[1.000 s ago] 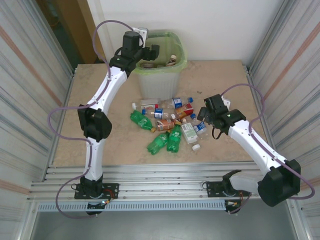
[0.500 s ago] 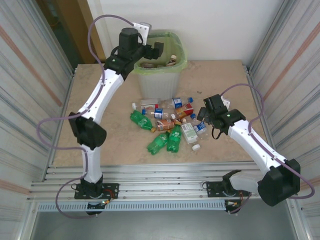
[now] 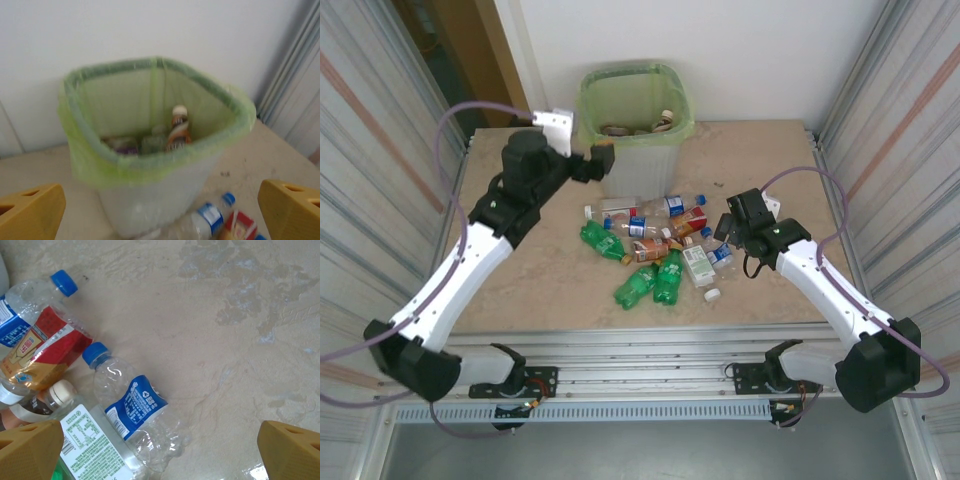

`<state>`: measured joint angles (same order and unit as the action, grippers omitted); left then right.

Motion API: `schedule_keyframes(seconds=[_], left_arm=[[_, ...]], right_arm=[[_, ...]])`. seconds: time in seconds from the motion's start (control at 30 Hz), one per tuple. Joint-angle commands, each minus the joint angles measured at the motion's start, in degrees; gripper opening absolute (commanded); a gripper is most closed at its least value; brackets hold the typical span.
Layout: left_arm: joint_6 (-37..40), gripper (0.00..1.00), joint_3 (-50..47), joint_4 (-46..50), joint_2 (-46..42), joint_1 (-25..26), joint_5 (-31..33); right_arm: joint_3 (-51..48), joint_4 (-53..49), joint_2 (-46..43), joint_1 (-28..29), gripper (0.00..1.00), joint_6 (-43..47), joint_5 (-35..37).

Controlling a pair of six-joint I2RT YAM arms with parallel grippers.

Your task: Put the plastic bottles in the bin

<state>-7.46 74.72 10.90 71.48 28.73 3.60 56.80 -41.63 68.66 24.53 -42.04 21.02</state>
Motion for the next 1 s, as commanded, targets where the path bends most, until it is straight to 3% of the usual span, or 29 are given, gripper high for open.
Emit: schedule_keyframes(seconds=[0.0, 0.2, 0.43, 0.67, 0.97], left_arm=[[-3.1, 0.99, -6.99, 2.75, -5.28, 1.54, -0.59], [-6.24, 0.99, -15.49, 12.44, -8.75, 8.38, 0.37], [-5.79, 0.97, -19.56, 19.62, -3.96, 16.14, -2.25], [-2.37, 0.95, -20.68, 21.45, 3.41, 19.68, -6.19], [0.39, 0.94, -19.96, 20.24, 11.56, 22.14, -6.57]], right_arm=[[-0.4, 0.51, 0.68, 0.68, 0.98, -2.05, 1.25], [-0.08, 1.15, 1.62, 0.61, 0.98, -1.84, 1.79], [1.73, 1.39, 3.28, 0.59, 0.98, -0.92, 1.6], [1.51, 0.86, 2.78, 0.77, 0.98, -1.2, 1.75], [1.01, -0.26, 1.65, 0.76, 0.98, -1.58, 2.63]])
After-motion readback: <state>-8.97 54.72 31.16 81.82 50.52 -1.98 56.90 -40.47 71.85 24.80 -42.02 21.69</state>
